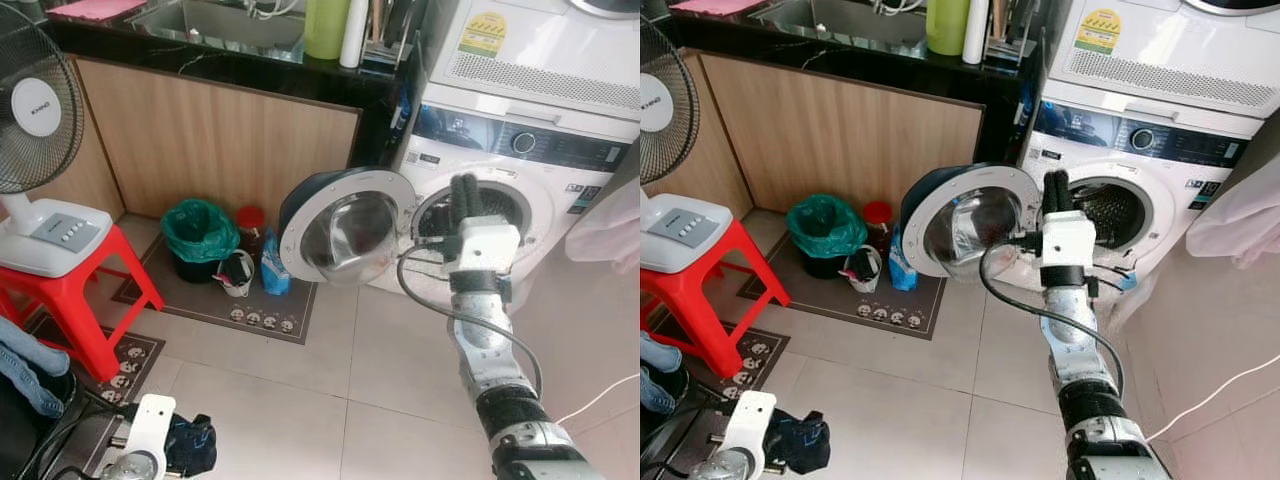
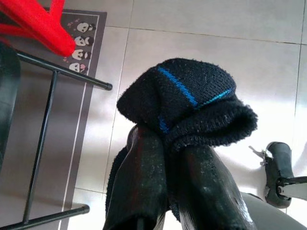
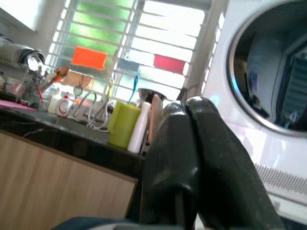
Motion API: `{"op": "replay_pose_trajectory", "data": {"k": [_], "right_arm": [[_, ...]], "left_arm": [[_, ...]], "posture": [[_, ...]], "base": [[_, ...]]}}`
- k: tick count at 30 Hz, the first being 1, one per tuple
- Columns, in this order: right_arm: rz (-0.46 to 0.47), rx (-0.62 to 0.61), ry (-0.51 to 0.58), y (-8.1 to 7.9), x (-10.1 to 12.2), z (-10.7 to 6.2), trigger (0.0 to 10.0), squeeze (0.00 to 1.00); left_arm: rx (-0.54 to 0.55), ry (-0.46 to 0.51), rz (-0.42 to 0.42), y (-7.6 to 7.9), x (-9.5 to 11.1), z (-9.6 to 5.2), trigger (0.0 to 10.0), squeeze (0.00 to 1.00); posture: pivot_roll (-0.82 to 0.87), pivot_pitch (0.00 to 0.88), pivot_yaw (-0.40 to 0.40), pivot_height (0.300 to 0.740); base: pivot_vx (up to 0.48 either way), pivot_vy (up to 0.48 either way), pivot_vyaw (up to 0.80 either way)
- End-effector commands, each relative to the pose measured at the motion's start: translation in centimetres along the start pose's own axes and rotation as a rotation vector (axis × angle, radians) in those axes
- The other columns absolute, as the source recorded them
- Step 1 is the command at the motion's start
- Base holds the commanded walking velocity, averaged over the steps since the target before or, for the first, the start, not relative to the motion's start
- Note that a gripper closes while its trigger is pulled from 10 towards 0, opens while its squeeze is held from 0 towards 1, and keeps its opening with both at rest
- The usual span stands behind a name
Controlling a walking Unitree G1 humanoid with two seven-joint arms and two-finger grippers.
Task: Clothes washing
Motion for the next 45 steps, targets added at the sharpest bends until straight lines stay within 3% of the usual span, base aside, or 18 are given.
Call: {"op": "replay_pose_trajectory", "data": {"k": [1,5,9,13,17,19,23,24,28,29,31,32,33,35,36,38,41,45], "right_arm": [[-0.016,0.004,-0.03,0.3,-0.4,-0.9,10.0,0.0],[-0.007,0.015,-0.237,0.5,-3.5,-5.7,10.0,0.0],[0.007,0.01,-0.304,0.5,-4.3,-7.1,10.0,0.0],[0.015,0.005,-0.492,0.5,-6.8,-10.0,10.0,0.0],[-0.006,0.013,-0.701,0.9,-10.0,-14.1,10.0,0.0],[-0.019,0.047,-0.733,0.7,-10.6,-15.2,10.0,0.0],[-0.087,0.201,-1.021,0.4,-14.9,-22.1,10.0,0.0],[-0.084,0.206,-1.063,0.5,-15.3,-23.0,10.0,0.0],[-0.112,0.242,-1.163,0.8,-16.0,-25.4,10.0,0.0],[-0.13,0.269,-1.248,0.8,-16.4,-27.4,10.0,0.0],[-0.04,0.272,-1.382,0.2,-16.6,-30.1,10.0,0.0],[0.015,0.266,-1.498,-0.1,-16.5,-32.6,10.0,0.0],[0.016,0.271,-1.556,-0.2,-16.4,-33.8,10.0,0.0],[0.011,0.253,-1.605,0.0,-16.1,-35.3,10.0,0.0],[-0.068,0.32,-1.627,0.1,-15.8,-36.6,10.0,0.0],[-0.037,0.339,-1.698,-0.4,-15.0,-38.9,10.0,0.0],[-0.029,0.366,-1.749,-0.7,-14.5,-40.5,10.0,0.0],[0.079,0.306,-1.848,-1.2,-13.6,-42.5,10.0,0.0]], "left_arm": [[-0.008,-0.016,0.017,0.5,-0.7,-0.1,10.0,0.0],[-0.011,-0.02,0.017,0.6,-0.8,-0.1,10.0,0.0],[-0.009,-0.021,0.017,0.5,-0.8,-0.1,10.0,0.0],[-0.002,-0.024,0.012,0.2,-0.9,-0.1,10.0,0.0],[0.001,-0.034,0.012,0.2,-1.3,-0.2,10.0,0.0],[0.001,-0.036,0.012,0.2,-1.3,-0.2,10.0,0.0],[0.002,-0.046,0.006,0.3,-1.6,-0.3,10.0,0.0],[0.003,-0.046,0.005,0.3,-1.6,-0.3,10.0,0.0],[0.002,-0.049,0.005,0.3,-1.7,-0.3,10.0,0.0],[0.003,-0.055,0.007,0.3,-1.8,-0.3,10.0,0.0],[0.003,-0.06,0.009,0.3,-1.9,-0.3,10.0,0.0],[0.003,-0.065,0.009,0.3,-2.0,-0.3,10.0,0.0],[0.004,-0.067,0.009,0.3,-2.1,-0.3,10.0,0.0],[0.002,-0.064,0.008,0.3,-2.0,-0.3,10.0,0.0],[-0.003,-0.059,0.012,0.5,-1.8,-0.3,10.0,0.0],[-0.004,-0.059,0.014,0.5,-1.8,-0.2,10.0,0.0],[-0.005,-0.062,0.016,0.5,-1.9,-0.3,10.0,0.0],[-0.006,-0.068,0.015,0.6,-2.2,-0.3,10.0,0.0]], "posture": [[0.14,0.0,-0.159,0.74],[0.13,0.0,-0.16,0.74],[0.13,0.0,-0.16,0.74],[0.13,0.0,-0.162,0.74],[0.13,0.0,-0.163,0.74],[0.13,0.0,-0.164,0.74],[0.14,0.0,-0.169,0.74],[0.14,0.0,-0.168,0.74],[0.13,0.0,-0.162,0.74],[0.13,0.0,-0.156,0.74],[0.13,0.0,-0.152,0.74],[0.14,0.0,-0.146,0.74],[0.13,0.0,-0.145,0.74],[0.14,0.0,-0.145,0.74],[0.14,0.0,-0.141,0.74],[0.14,0.0,-0.14,0.74],[0.15,0.0,-0.138,0.74],[0.15,0.0,-0.135,0.74]], "base": [[0.0,0.0,0.0],[0.0,0.0,0.0],[0.0,0.0,0.0],[0.0,0.0,0.0],[0.0,0.0,0.0],[0.0,0.0,0.0],[0.0,0.0,0.0],[0.0,0.0,0.0],[0.0,0.0,0.0],[0.0,0.0,0.0],[0.0,0.0,0.0],[0.0,0.0,0.0],[0.0,0.0,0.0],[0.0,0.0,0.0],[0.0,0.0,0.0],[0.0,0.0,0.0],[0.0,0.0,0.0],[0.0,0.0,0.0]]}}
Point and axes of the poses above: a point about 5 cm out from each wrist's last joint towards the gripper, its own z axis pointing out of the wrist towards the gripper, its own x axis along the axis of the wrist's last joint, y = z × x, the point moved 5 cm from there along z, pointing out of the wrist towards the gripper, and after that the axes turned 9 degrees about -z, right-handed, at the moved point
